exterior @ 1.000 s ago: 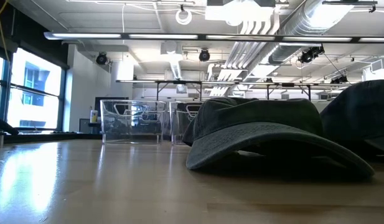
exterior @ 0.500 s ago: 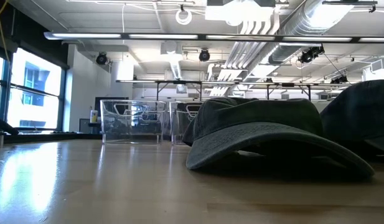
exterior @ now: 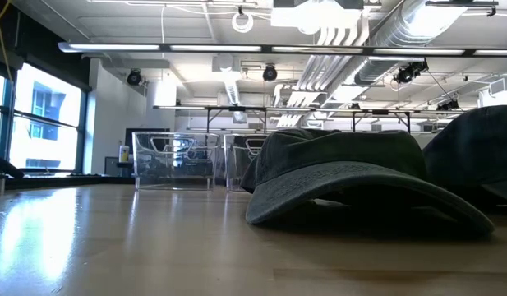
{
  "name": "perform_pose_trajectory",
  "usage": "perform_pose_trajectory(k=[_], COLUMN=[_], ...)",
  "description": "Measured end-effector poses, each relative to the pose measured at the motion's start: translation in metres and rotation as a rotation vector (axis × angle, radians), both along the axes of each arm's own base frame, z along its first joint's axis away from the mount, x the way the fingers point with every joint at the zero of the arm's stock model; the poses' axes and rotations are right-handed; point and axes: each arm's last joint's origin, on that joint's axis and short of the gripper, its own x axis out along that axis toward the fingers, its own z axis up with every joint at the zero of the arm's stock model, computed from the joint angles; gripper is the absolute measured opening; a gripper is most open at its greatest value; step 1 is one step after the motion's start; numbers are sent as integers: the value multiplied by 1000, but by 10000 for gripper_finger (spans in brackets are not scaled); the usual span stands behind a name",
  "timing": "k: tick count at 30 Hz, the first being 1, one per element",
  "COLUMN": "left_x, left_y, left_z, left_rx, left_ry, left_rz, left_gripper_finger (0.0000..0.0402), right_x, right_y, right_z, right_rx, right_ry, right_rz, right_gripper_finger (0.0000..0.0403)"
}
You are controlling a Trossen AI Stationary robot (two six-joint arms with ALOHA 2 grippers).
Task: Pick & Place hat
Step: Put the left gray cap into the left transparent bin
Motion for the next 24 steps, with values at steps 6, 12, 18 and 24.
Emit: perform_pose_trajectory(k=[6,12,18,24], left_x=[18,37,34,13], left_y=[21,42,38,33], left_z=[7,3,7,19], left_rx=[-27,-49,-102,-160], left_ry=[-90,-152,-181,-169], left_rz=[-98,-210,-387,-494], left_gripper_finger=[14,14,14,16], right_x=[-1,-2,-4,-4], right_y=[7,16,22,22], right_z=[0,-1,-2,-2], right_rx=[11,46,39,38], right_ry=[-6,-18,-1,5], right_rz=[53,98,80,82], right_gripper_finger=[3,6,5,4])
